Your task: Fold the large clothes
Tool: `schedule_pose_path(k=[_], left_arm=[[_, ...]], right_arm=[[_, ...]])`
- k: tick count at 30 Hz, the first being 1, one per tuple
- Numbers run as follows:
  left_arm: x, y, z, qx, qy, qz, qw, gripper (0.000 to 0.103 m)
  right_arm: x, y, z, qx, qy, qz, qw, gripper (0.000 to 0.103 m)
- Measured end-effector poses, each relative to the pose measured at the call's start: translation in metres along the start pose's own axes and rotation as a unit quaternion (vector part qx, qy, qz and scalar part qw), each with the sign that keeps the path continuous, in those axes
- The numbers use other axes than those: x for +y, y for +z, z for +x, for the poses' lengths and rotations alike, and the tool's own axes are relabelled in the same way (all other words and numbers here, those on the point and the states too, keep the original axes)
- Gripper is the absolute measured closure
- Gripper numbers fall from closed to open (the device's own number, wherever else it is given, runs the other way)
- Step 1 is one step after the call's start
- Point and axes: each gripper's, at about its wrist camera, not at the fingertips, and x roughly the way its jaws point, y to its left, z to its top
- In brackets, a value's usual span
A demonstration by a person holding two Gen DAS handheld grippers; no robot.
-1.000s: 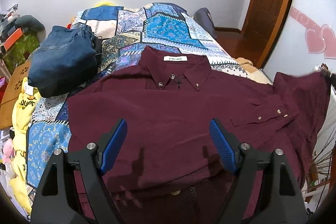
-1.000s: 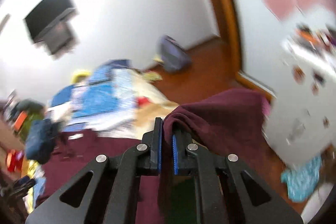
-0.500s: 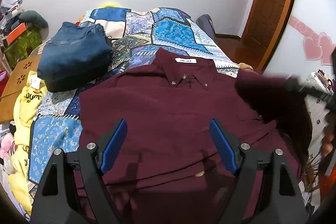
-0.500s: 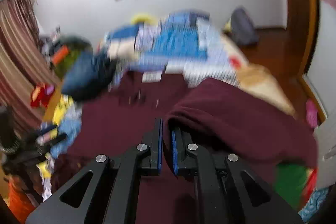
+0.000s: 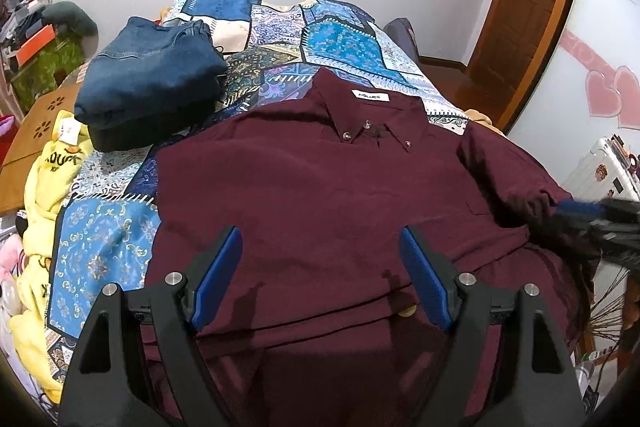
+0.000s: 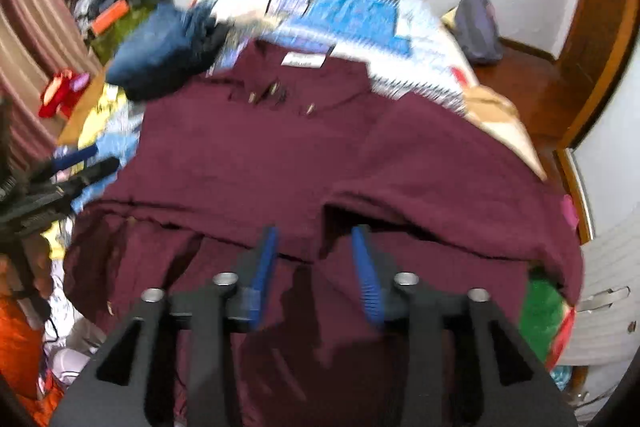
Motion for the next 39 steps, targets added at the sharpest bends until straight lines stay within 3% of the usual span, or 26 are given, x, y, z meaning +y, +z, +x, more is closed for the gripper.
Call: schedule_pose_path(k=[3,5,10,18,21,27,29,33,39], left_arm=[[-0.004,0.002,0.002,0.001,-0.001,0.002,1.0000,0.023],[-0.007,0.003,0.004,0.001,-0.002,0.003,1.0000,0.023],[-0.014,0.007,0.008,0.004,-0.003,0.007,1.0000,0.023],[-0.020,0.011,0.016,0.013,0.000,0.007,0.9999,0.023],[-0.020,0.012,0.021,0.019,0.001,0.004,0.9998,0.023],[-0.022,0.013,0.025,0.025,0.008,0.009,0.9996,0.023],[-0.021,0.014,0.026,0.025,0.010,0.008,0.9996,0.023],[-0.016,0.014,0.026,0.023,0.010,0.001,0.9997,0.023],[-0.006,0.013,0.020,0.013,0.005,-0.010,0.9999,0.023]], right_arm=[[-0.025,0.002,-0.023,-0.041,-0.017,0.042,0.998,0.040],[-0.054,0.001,-0.032,-0.053,-0.019,0.101,0.993,0.033],[-0.116,-0.017,-0.030,-0.050,-0.017,0.224,0.973,0.032],[-0.187,-0.052,0.008,-0.017,0.040,0.385,0.922,0.032],[-0.202,-0.059,0.021,-0.010,0.047,0.420,0.906,0.032],[-0.223,-0.056,0.044,-0.006,0.045,0.457,0.888,0.033],[-0.229,-0.058,0.050,-0.007,0.051,0.474,0.879,0.040],[-0.229,-0.055,0.056,0.004,0.051,0.468,0.882,0.073],[-0.204,-0.024,0.019,-0.037,-0.009,0.391,0.920,0.087]])
